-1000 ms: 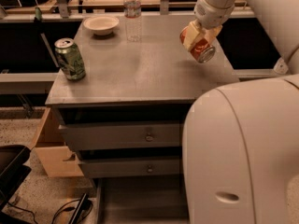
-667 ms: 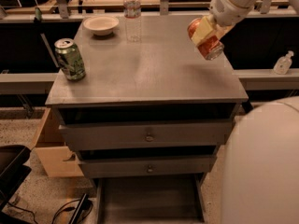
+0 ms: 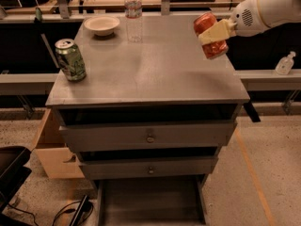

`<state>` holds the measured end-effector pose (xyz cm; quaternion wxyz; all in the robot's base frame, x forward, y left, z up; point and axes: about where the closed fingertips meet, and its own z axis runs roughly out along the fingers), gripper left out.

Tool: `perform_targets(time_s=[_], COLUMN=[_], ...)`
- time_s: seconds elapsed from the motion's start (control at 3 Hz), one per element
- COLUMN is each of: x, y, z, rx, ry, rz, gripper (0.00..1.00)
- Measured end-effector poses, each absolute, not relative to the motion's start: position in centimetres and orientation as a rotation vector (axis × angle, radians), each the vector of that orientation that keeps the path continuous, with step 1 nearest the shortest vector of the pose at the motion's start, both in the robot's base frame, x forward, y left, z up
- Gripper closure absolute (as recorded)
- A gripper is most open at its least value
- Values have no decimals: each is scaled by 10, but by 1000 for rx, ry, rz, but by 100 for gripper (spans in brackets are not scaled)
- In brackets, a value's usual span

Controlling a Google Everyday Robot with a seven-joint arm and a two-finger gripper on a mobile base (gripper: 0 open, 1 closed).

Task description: Place coke can upright

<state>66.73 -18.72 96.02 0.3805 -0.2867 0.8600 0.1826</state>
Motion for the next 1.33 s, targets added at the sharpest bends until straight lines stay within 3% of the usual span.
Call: perform_targets(time_s=[1.33], x=[680], y=[-177], z=[957], rx=[-1023], ry=[1523], rz=[645], gripper=[100])
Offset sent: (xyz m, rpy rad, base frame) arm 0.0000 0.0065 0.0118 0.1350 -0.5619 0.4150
